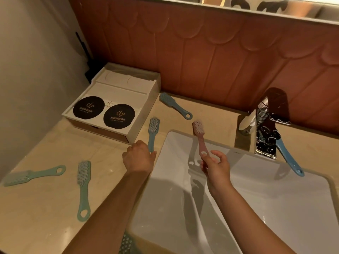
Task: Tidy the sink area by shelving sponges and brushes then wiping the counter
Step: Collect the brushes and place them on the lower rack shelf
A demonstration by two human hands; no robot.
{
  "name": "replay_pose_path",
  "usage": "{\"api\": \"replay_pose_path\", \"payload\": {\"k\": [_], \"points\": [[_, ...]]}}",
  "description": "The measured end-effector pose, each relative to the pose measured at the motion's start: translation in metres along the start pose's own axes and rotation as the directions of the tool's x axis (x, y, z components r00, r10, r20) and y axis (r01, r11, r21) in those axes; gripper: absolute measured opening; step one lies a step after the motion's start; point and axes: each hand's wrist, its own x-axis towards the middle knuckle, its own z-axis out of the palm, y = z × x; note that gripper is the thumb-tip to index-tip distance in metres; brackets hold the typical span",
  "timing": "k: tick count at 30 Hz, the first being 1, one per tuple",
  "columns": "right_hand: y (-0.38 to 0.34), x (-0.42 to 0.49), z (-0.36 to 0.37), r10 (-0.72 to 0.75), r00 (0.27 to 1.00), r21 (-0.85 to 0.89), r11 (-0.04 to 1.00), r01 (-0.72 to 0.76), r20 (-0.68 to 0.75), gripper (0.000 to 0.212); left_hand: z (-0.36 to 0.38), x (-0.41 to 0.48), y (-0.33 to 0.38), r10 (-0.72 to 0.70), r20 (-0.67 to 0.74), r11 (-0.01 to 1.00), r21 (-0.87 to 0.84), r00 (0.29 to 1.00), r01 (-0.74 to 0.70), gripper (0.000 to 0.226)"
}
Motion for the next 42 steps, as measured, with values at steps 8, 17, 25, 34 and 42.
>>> {"api": "replay_pose_path", "payload": {"k": [8,17,25,34,42], "points": [[-0.010,-0.027,-0.031,0.220,0.959,0.165,0.954,-0.250,0.178,0.026,-0.013,-0.011,-0.004,0.018,0.153,0.999,0.024,0.988,-0.022,0.032],[0.000,-0.065,-0.111,0.049,0.983,-0.134,0.991,-0.025,0.176,0.021,-0.024,-0.065,-0.009,0.177,0.384,0.781,-0.615,0.906,0.108,0.026],[0.016,-0.087,-0.183,0.006,0.995,-0.259,0.966,0.019,0.096,0.025,-0.006,-0.143,0.017,0.257,0.642,0.549,-0.712,0.723,0.437,0.027],[0.008,-0.093,-0.226,-0.100,0.988,-0.371,0.918,0.138,0.121,0.028,0.024,-0.187,0.067,0.301,0.694,0.350,-0.718,0.654,0.601,0.024],[-0.005,-0.087,-0.284,-0.167,0.972,-0.563,0.794,0.231,0.162,0.041,0.032,-0.224,0.121,0.338,0.578,0.409,-0.801,0.743,0.438,0.029]]}}
